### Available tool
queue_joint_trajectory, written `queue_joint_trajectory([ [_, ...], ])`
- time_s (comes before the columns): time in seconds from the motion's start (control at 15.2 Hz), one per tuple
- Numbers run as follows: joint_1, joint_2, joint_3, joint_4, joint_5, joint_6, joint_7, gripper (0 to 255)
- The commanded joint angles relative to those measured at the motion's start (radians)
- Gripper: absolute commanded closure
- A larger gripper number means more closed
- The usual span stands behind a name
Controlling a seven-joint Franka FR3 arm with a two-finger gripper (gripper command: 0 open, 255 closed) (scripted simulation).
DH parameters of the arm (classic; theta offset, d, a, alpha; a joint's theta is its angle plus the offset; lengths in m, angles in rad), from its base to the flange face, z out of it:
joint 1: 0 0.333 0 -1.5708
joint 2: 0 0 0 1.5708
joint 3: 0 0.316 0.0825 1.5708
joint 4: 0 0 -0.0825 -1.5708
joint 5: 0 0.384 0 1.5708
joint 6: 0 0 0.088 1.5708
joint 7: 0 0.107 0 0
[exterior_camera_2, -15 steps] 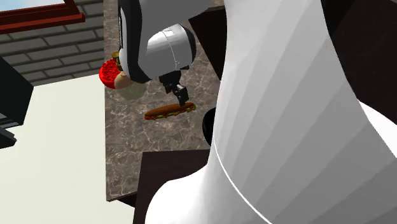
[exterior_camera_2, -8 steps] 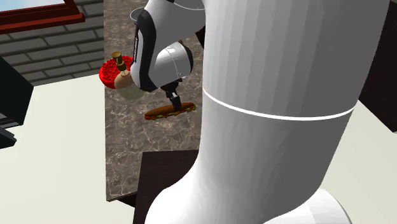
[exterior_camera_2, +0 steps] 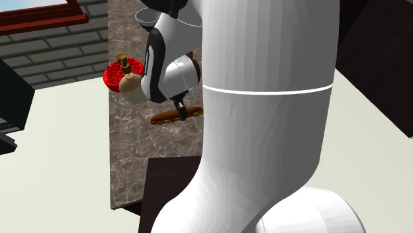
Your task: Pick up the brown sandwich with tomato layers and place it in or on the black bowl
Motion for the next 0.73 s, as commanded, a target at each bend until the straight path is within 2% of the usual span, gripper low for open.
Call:
queue_joint_trajectory([
  [0.0, 0.012, 0.035, -0.015, 0.014, -0.012, 0.022, 0.009, 0],
  [0.53, 0.012, 0.034, -0.015, 0.014, -0.011, 0.022, 0.009, 0],
  [0.59, 0.012, 0.034, -0.015, 0.014, -0.011, 0.022, 0.009, 255],
  [0.66, 0.012, 0.034, -0.015, 0.014, -0.011, 0.022, 0.009, 255],
])
